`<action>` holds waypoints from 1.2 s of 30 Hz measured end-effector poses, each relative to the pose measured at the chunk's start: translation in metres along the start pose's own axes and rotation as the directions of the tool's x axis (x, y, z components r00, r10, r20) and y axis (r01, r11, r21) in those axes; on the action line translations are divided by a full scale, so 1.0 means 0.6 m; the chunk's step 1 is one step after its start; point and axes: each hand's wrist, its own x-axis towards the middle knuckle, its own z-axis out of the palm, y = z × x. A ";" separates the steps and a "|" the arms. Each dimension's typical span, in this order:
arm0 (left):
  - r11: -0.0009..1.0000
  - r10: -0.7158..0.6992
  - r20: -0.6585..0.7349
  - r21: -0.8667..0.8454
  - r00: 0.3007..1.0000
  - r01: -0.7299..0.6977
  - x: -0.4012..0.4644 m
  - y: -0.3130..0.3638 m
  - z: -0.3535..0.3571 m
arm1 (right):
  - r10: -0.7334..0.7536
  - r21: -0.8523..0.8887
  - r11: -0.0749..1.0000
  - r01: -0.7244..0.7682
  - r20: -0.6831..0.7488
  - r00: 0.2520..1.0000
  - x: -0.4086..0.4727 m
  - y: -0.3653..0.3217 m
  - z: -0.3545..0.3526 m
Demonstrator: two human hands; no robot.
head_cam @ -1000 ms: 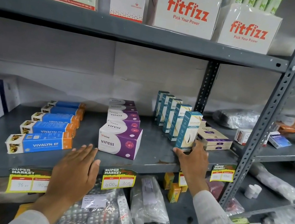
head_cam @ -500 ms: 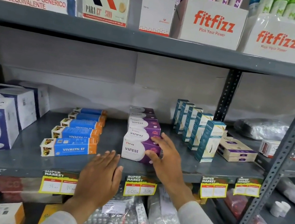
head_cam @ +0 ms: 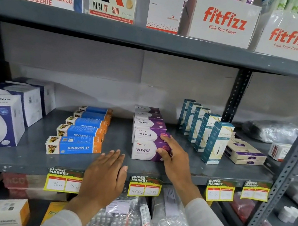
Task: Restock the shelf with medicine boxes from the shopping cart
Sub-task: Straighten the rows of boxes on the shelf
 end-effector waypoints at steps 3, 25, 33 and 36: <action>1.000 -0.009 0.000 -0.011 1.000 0.009 0.000 0.001 -0.001 | -0.014 -0.020 1.000 0.014 -0.007 1.000 -0.001 -0.001 -0.001; 0.999 -0.008 -0.010 -0.033 1.000 0.007 -0.003 0.002 -0.005 | -0.001 -0.050 0.999 0.003 0.044 0.999 0.000 0.000 0.000; 0.993 -0.014 0.045 -0.116 0.999 0.020 0.000 0.007 -0.029 | -0.004 -0.083 0.996 0.010 0.077 0.997 -0.014 -0.017 -0.007; 0.963 -0.067 -0.045 -0.264 0.997 0.053 -0.010 0.002 -0.073 | -0.038 -0.150 0.988 0.037 -0.003 0.999 -0.026 -0.044 -0.004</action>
